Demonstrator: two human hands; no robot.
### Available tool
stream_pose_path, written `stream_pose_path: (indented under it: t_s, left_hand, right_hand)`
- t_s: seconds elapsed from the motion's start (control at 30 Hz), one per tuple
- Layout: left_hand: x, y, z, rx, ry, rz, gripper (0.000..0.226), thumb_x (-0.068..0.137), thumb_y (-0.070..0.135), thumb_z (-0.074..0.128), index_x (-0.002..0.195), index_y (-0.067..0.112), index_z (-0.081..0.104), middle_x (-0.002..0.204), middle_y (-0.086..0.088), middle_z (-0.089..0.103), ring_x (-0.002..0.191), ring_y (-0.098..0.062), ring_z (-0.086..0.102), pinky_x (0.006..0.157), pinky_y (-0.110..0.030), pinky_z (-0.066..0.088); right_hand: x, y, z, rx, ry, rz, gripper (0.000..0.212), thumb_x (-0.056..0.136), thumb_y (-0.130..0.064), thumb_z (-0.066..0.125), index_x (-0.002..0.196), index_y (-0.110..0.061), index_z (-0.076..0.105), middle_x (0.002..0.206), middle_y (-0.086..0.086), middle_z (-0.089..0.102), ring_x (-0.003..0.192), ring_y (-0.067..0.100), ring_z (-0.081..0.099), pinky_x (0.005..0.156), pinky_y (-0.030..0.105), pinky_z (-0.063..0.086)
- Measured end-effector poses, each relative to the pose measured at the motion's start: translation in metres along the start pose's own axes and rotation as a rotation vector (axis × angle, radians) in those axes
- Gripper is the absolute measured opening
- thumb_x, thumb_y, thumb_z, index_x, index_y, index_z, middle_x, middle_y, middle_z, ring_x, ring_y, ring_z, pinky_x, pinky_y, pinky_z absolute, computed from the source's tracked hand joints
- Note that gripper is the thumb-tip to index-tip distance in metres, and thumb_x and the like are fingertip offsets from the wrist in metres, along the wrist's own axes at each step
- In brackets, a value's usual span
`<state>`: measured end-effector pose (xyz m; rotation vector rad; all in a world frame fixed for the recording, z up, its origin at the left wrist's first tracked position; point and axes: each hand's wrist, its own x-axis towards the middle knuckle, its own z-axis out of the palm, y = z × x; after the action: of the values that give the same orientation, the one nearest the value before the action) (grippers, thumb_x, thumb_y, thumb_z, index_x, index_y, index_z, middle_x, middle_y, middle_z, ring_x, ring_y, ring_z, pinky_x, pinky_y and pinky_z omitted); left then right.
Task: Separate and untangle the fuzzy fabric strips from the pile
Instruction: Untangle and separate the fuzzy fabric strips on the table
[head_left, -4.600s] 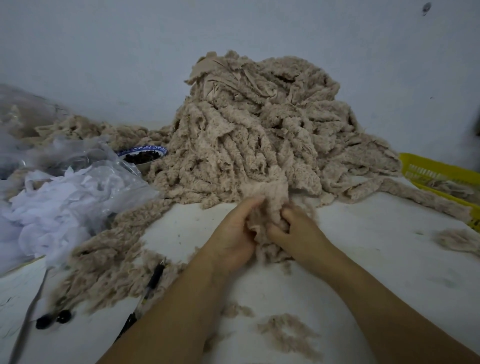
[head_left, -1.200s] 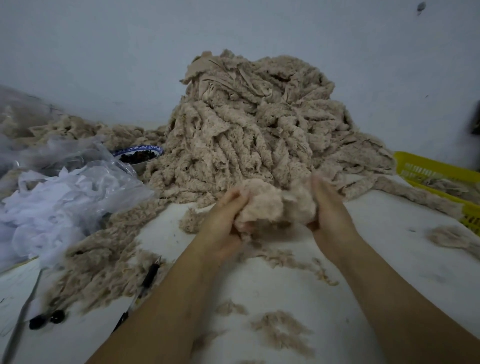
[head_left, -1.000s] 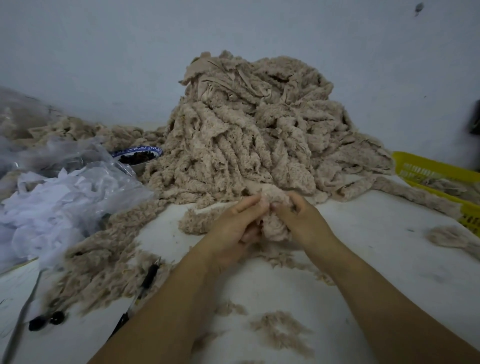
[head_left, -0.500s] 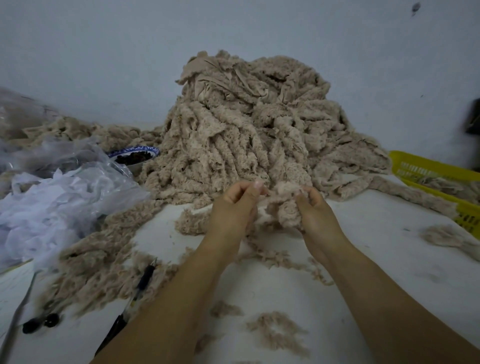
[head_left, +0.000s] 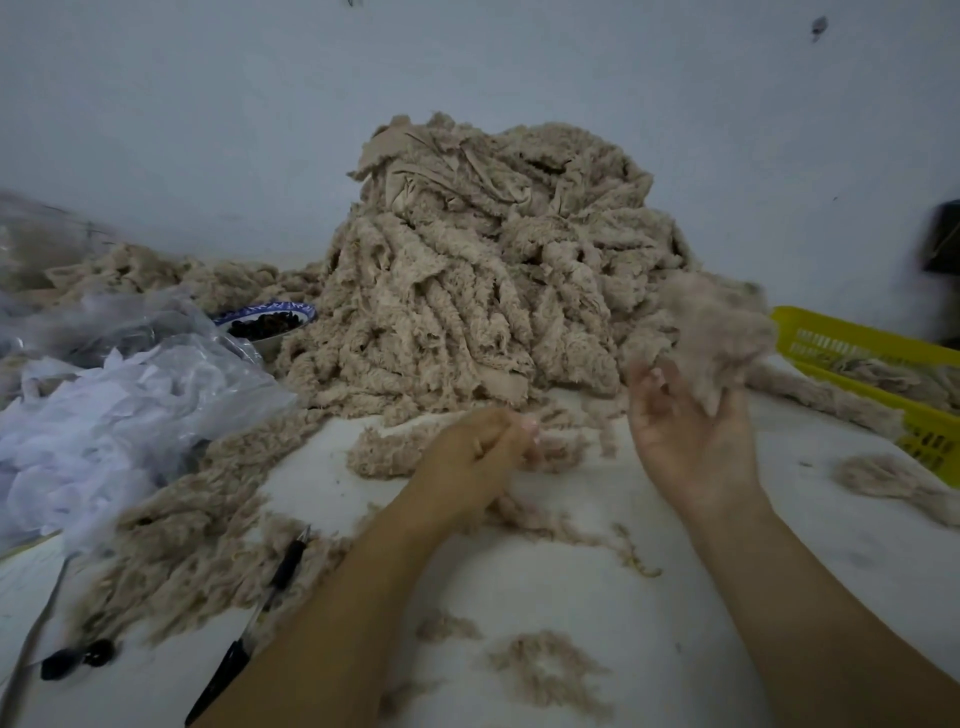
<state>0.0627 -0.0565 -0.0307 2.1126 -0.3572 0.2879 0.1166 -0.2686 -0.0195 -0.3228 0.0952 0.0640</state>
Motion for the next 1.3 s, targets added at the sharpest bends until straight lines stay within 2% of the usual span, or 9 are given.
stream_pose_path:
  t_s: [0.1,0.23,0.33,0.5,0.63,0.73,1.0,1.13,1.3]
  left_hand:
    - [0.008,-0.016,-0.011,0.406,0.226,-0.077,0.030,0.102,0.036,0.050,0.119,0.018,0.067,0.124,0.002,0.060,0.118,-0.016,0.049,0.097,-0.031,0.039]
    - [0.008,-0.034,-0.014,0.734,0.120,-0.399,0.031,0.100,0.025,0.049,0.128,0.018,0.057,0.132,-0.007,0.052,0.127,-0.030,0.041,0.101,-0.040,0.036]
    - [0.012,-0.025,-0.008,0.410,0.314,-0.162,0.006,0.098,0.019,0.056,0.097,0.014,0.059,0.097,0.003,0.052,0.100,-0.022,0.050,0.075,-0.030,0.036]
    - [0.008,-0.008,0.017,0.217,0.112,0.163,0.024,0.096,0.019,0.061,0.120,0.021,0.059,0.107,0.014,0.040,0.094,-0.004,0.048,0.074,-0.011,0.039]
    - [0.010,-0.012,0.013,0.149,0.099,-0.041,0.041,0.091,0.043,0.066,0.126,0.031,0.049,0.119,0.015,0.036,0.096,-0.004,0.052,0.080,-0.027,0.049]
    - [0.010,-0.016,0.010,0.244,0.075,-0.147,0.018,0.095,0.044,0.060,0.096,0.027,0.055,0.096,0.009,0.053,0.082,-0.014,0.055,0.070,-0.034,0.047]
    - [0.008,-0.018,0.003,-0.039,0.302,-0.166,0.033,0.102,0.038,0.049,0.074,0.024,0.055,0.066,0.007,0.050,0.053,0.000,0.045,0.053,-0.012,0.036]
    - [0.008,-0.008,0.003,-0.216,0.387,-0.169,0.029,0.102,0.034,0.051,0.074,0.029,0.056,0.072,0.015,0.055,0.065,0.004,0.049,0.065,-0.015,0.040]
    - [0.010,0.001,0.001,-0.670,0.392,-0.314,0.027,0.106,0.027,0.044,0.085,0.018,0.059,0.067,0.006,0.057,0.062,-0.010,0.052,0.061,-0.020,0.046]
  right_hand:
    - [0.003,0.016,-0.011,-0.247,0.119,0.082,0.059,0.101,-0.053,0.041,0.123,-0.001,0.058,0.121,0.018,0.059,0.106,0.029,0.065,0.072,0.034,0.062]
    - [0.003,0.037,-0.007,-0.663,0.017,0.090,0.045,0.102,-0.040,0.046,0.100,-0.001,0.067,0.086,0.011,0.071,0.072,0.018,0.072,0.057,0.027,0.058]
    - [-0.002,0.048,-0.007,-0.974,-0.089,0.138,0.043,0.102,-0.038,0.048,0.091,-0.002,0.069,0.080,0.013,0.072,0.065,0.018,0.071,0.055,0.027,0.057]
    - [-0.014,0.067,-0.001,-1.119,-0.232,0.129,0.039,0.101,-0.041,0.050,0.097,-0.013,0.077,0.090,0.010,0.077,0.082,0.022,0.074,0.068,0.033,0.059]
    - [-0.011,0.056,0.003,-0.864,-0.135,0.136,0.036,0.103,-0.031,0.048,0.106,-0.003,0.070,0.102,0.013,0.076,0.097,0.026,0.073,0.082,0.040,0.057]
    - [-0.012,0.050,0.009,-0.569,-0.136,0.180,0.033,0.102,-0.031,0.049,0.113,-0.003,0.064,0.112,0.012,0.073,0.103,0.024,0.071,0.083,0.036,0.057]
    - [-0.009,0.046,0.005,-0.559,-0.123,0.088,0.035,0.101,-0.042,0.046,0.118,-0.016,0.063,0.111,0.004,0.074,0.099,0.017,0.072,0.069,0.028,0.059]
    - [-0.009,0.047,0.006,-0.744,-0.028,0.077,0.042,0.096,-0.053,0.049,0.104,-0.014,0.064,0.065,-0.001,0.065,0.051,0.010,0.056,0.043,0.023,0.045]
    - [-0.010,0.046,0.002,-0.989,-0.012,0.000,0.048,0.091,-0.059,0.054,0.064,-0.019,0.057,0.043,-0.006,0.035,0.038,0.009,0.021,0.038,0.022,0.017]
